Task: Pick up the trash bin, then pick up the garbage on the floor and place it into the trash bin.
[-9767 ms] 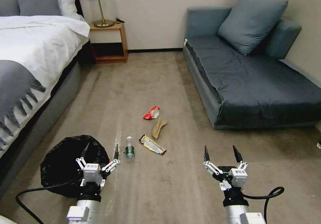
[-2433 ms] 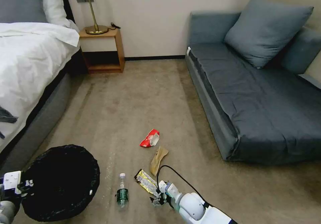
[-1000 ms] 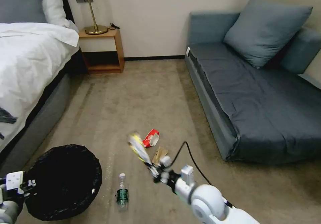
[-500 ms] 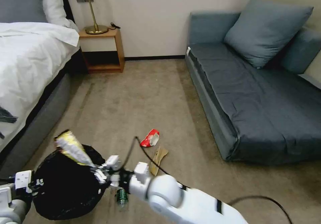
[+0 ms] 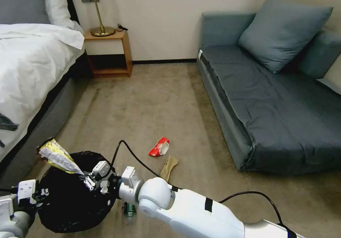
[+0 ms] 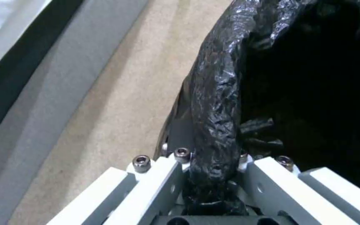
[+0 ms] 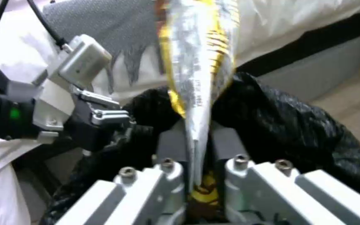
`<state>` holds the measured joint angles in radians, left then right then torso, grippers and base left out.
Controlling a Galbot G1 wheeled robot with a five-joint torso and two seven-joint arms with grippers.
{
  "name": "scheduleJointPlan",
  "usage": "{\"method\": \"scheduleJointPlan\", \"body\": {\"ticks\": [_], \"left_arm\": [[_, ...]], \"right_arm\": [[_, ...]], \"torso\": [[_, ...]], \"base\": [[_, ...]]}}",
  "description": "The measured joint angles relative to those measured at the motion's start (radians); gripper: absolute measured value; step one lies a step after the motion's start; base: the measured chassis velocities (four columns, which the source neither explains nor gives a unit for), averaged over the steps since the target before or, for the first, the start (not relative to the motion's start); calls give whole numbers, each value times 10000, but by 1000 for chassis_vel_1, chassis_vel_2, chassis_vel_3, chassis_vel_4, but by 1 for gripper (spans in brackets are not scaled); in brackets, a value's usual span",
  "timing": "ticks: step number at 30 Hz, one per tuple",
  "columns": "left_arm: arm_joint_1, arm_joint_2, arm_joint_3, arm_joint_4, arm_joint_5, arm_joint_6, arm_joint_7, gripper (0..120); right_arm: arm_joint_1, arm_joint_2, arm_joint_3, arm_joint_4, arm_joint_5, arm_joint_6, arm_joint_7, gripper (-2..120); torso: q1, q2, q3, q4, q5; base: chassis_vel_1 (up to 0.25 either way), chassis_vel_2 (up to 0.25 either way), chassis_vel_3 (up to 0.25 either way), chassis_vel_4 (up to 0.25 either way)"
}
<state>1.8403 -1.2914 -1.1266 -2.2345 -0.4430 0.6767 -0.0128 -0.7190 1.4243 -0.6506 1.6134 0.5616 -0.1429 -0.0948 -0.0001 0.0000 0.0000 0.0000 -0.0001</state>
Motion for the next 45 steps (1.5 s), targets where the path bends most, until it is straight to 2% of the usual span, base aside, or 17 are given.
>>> {"method": "scheduleJointPlan", "body": {"ticks": [4,6,8,10,11,14,15,17,21,24,35,39,40,43,45], "left_arm": [[29,-28,-1,-93,-81,25,0,3],[27,-28,-1,-107,-94,32,0,3],[15,-27,-4,-154,-151,58,0,3],[15,-27,-4,-154,-151,58,0,3],[16,-27,-4,-168,-175,63,0,3],[12,-26,-4,-173,-182,65,0,3],[4,-24,-4,-175,-188,65,0,3],[1,-23,-4,-175,-194,67,0,3],[-51,-9,-15,-170,-285,91,-7,3],[-89,5,-42,-106,-325,96,-13,3],[-293,166,-371,265,-589,132,-101,3],[-353,290,-633,336,-771,181,-125,3],[-393,397,-802,453,-884,206,-142,3],[-424,505,-1041,549,-984,214,-163,3],[-426,531,-1103,551,-1013,214,-165,3]], "right_arm": [[-184,-147,87,34,-106,3,-17,37],[-201,-167,93,47,-120,3,-20,39],[-308,-283,129,118,-189,3,-38,51],[-308,-283,129,118,-189,3,-38,51],[-426,-360,191,152,-243,2,-54,61],[-476,-383,233,172,-260,2,-61,69],[-515,-411,267,187,-272,0,-66,76],[-527,-421,279,195,-282,0,-72,77],[-672,-514,421,296,-322,0,-95,96],[-774,-588,520,419,-335,0,-94,99],[-1482,-1325,1454,1226,-697,-446,462,100],[-1767,-1893,1979,1689,-740,-827,787,100],[-1856,-2337,2306,1854,-643,-1214,1122,100],[-1892,-2835,2397,1672,-355,-1848,1564,100],[-1872,-2989,2188,1449,-310,-1886,1672,100]], "torso": [[1,0,0,0,0],[1,0,0,0,0],[1,0,-1,-1,1],[1,0,-1,-1,1],[1,0,0,-1,1],[0,0,0,0,1],[0,0,0,0,1],[0,0,0,0,1],[0,0,0,0,1],[1,0,0,0,2],[0,0,0,1,3],[0,0,0,-1,3],[0,1,0,0,2],[0,0,0,0,3],[0,0,-1,0,3]], "base": [[0,0,0,0],[0,0,0,0],[0,0,0,0],[0,0,0,0],[0,0,0,0],[0,0,0,0],[0,0,0,0],[0,0,0,0],[0,0,0,0],[0,0,0,0],[0,0,0,0],[0,0,0,0],[0,0,0,0],[0,0,0,0],[0,0,0,0]]}}
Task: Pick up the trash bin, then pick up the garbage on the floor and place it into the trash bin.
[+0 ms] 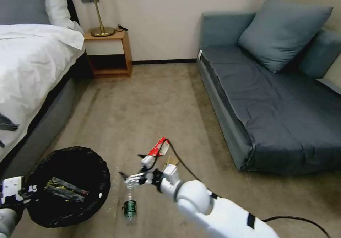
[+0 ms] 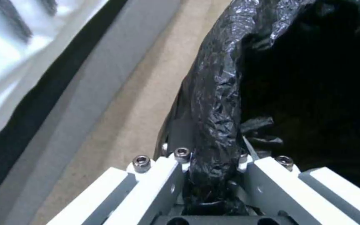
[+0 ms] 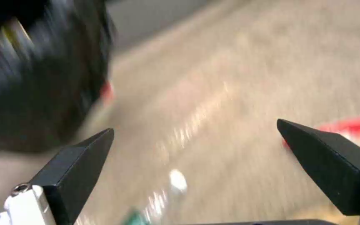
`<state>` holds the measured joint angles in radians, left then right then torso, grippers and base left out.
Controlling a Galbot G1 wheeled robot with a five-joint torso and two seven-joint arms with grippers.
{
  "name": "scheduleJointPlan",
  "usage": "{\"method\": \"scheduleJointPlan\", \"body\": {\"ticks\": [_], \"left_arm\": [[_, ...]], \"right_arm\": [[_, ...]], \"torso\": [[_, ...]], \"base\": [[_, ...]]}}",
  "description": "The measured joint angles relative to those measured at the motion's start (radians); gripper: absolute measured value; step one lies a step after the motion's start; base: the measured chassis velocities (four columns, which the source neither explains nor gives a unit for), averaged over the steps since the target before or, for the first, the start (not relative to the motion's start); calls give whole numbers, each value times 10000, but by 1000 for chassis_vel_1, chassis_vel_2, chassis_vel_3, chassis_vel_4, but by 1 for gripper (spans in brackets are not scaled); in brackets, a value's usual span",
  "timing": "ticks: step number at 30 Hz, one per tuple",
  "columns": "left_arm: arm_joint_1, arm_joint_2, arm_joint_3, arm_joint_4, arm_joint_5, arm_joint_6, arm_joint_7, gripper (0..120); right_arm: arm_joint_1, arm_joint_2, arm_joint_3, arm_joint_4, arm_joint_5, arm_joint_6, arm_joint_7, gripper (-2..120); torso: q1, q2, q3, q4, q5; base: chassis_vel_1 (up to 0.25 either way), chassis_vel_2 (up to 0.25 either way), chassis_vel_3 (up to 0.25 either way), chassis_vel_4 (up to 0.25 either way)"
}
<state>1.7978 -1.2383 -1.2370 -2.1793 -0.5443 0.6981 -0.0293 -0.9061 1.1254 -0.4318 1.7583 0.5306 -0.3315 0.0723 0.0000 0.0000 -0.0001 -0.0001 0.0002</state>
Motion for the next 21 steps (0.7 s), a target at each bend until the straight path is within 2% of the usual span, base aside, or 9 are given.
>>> {"method": "scheduleJointPlan", "body": {"ticks": [5,7,11,13,15,16,20,21], "left_arm": [[-18,124,-223,-35,-163,49,-9,3],[43,189,-491,-132,-297,91,-9,3],[121,218,-673,-139,-326,92,-5,3],[187,229,-863,-142,-369,93,8,3],[223,213,-909,-163,-386,90,22,3],[223,213,-909,-163,-386,90,22,3],[237,192,-990,-259,-412,86,28,3],[237,192,-990,-259,-412,86,28,3]], "right_arm": [[265,-89,-870,-873,238,-352,353,100],[772,225,-1369,-1454,1108,-1218,842,100],[1172,441,-1792,-1750,1853,-1829,1192,100],[1608,867,-2274,-2216,2772,-2509,1602,100],[1826,1299,-2483,-2626,3289,-2782,1869,100],[1826,1299,-2483,-2626,3289,-2782,1869,100],[2104,2296,-2804,-3416,3727,-3127,2411,100],[2104,2296,-2804,-3416,3727,-3127,2411,100]], "torso": [[0,0,1,-1,-1],[0,0,0,0,0],[0,0,1,1,-2],[0,0,1,3,-3],[0,0,1,2,-3],[0,0,1,2,-3],[0,0,1,2,-5],[0,0,1,2,-5]], "base": [[0,0,0,0],[0,0,0,0],[0,0,0,0],[0,0,0,0],[0,0,0,0],[0,0,0,0],[0,0,0,0],[0,0,0,0]]}}
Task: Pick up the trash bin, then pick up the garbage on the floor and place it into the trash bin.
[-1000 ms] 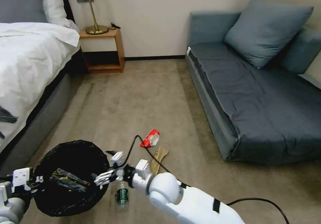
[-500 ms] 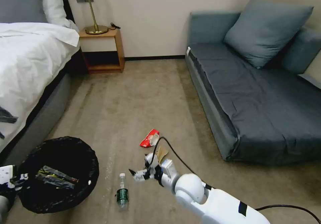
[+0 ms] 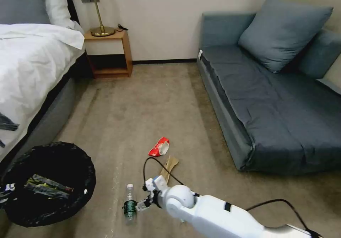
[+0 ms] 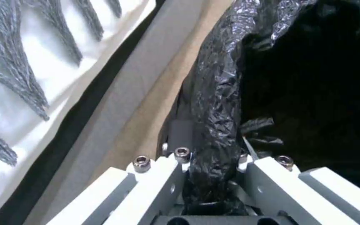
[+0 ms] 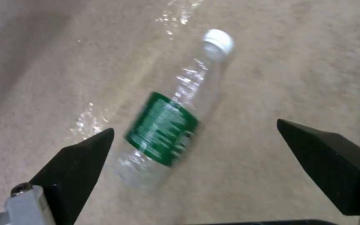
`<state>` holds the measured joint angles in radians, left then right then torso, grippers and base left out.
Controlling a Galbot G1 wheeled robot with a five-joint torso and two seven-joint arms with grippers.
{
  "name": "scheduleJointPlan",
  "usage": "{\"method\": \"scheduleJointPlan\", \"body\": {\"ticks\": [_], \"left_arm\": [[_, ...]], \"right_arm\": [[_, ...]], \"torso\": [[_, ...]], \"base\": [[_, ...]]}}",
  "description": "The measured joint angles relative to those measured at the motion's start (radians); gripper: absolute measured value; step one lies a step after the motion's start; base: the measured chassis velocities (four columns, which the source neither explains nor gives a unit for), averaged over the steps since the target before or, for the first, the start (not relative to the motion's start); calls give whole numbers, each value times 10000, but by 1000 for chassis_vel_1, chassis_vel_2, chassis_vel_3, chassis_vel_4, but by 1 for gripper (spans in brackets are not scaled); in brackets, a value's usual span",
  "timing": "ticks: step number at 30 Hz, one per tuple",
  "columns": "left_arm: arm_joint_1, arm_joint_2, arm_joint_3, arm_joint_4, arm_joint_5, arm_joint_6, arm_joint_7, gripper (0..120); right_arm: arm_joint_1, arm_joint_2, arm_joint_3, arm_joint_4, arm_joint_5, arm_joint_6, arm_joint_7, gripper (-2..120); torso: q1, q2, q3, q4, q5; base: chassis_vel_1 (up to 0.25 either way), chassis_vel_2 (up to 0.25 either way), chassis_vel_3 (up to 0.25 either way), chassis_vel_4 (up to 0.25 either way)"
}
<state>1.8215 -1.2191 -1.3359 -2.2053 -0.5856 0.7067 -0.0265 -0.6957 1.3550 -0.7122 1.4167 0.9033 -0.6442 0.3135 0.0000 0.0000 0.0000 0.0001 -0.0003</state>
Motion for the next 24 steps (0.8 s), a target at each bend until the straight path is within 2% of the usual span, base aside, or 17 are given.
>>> {"method": "scheduleJointPlan", "body": {"ticks": [3,5,6,8,15,24], "left_arm": [[-6,-24,-38,-80,-36,4,0,3],[-6,-24,-38,-80,-36,4,0,3],[-7,-34,-38,-127,-40,15,1,3],[2,-31,-63,-175,-44,21,4,3],[89,-30,-177,-209,-62,22,13,3],[91,-67,-83,-299,-48,21,2,3]], "right_arm": [[69,584,-164,-434,-44,-158,313,100],[69,584,-164,-434,-44,-158,313,100],[74,993,-246,-820,-209,-328,655,100],[75,1275,-250,-1150,-271,-496,933,100],[62,1654,-35,-1767,-286,-559,1051,100],[-155,2241,362,-2420,-336,-761,1262,100]], "torso": [[0,0,0,0,1],[0,0,0,0,1],[0,0,0,0,0],[0,0,0,0,0],[0,0,0,-2,1],[0,0,0,-2,2]], "base": [[0,0,0,0],[0,0,0,0],[0,0,0,0],[0,0,0,0],[0,0,0,0],[0,0,0,0]]}}
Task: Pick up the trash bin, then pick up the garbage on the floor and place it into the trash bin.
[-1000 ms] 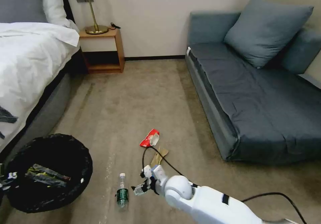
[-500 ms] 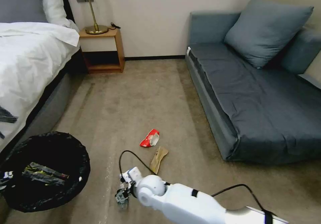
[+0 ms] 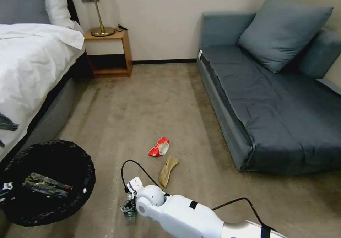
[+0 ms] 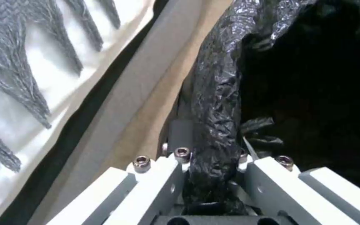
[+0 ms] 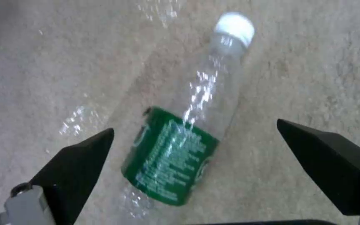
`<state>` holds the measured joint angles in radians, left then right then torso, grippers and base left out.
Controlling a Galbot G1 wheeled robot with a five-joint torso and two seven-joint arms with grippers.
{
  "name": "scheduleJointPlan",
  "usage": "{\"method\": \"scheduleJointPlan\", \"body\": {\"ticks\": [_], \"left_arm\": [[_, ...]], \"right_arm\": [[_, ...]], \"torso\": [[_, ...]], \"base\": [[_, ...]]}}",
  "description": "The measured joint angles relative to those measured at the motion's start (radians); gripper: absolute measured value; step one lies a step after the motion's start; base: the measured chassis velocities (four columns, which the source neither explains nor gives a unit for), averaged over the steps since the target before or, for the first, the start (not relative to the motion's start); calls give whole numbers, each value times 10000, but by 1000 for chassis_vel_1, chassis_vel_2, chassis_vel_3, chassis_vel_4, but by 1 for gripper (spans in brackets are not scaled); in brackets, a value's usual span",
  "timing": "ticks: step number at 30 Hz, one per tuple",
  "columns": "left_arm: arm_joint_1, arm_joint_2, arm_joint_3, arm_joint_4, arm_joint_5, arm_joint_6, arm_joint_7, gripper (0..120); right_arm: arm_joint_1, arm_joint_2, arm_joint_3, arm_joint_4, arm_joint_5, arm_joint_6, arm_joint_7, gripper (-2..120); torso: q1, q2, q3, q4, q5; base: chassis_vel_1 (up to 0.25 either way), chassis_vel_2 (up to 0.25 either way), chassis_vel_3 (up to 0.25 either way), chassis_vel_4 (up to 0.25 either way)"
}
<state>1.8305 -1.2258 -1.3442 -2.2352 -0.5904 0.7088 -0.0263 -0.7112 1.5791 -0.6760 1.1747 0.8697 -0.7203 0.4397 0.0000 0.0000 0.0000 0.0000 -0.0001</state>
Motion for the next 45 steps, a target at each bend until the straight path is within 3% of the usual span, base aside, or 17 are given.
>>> {"method": "scheduleJointPlan", "body": {"ticks": [5,17,27,45], "left_arm": [[21,31,-32,-18,0,0,0,3],[38,87,-23,131,3,-27,4,3],[-65,122,162,241,12,-30,5,3],[-231,-78,724,134,76,-34,-33,3]], "right_arm": [[-102,31,-13,-255,-272,-114,15,99],[-342,219,149,-890,-940,-116,-435,56],[-340,-198,426,-282,-1106,-83,-619,25],[-1340,-2397,2566,3397,-1323,414,-587,21]], "torso": [[0,0,0,0,0],[0,0,0,0,1],[0,0,0,1,2],[0,0,0,-1,4]], "base": [[0,0,0,0],[0,0,0,0],[0,0,0,0],[0,0,0,0]]}}
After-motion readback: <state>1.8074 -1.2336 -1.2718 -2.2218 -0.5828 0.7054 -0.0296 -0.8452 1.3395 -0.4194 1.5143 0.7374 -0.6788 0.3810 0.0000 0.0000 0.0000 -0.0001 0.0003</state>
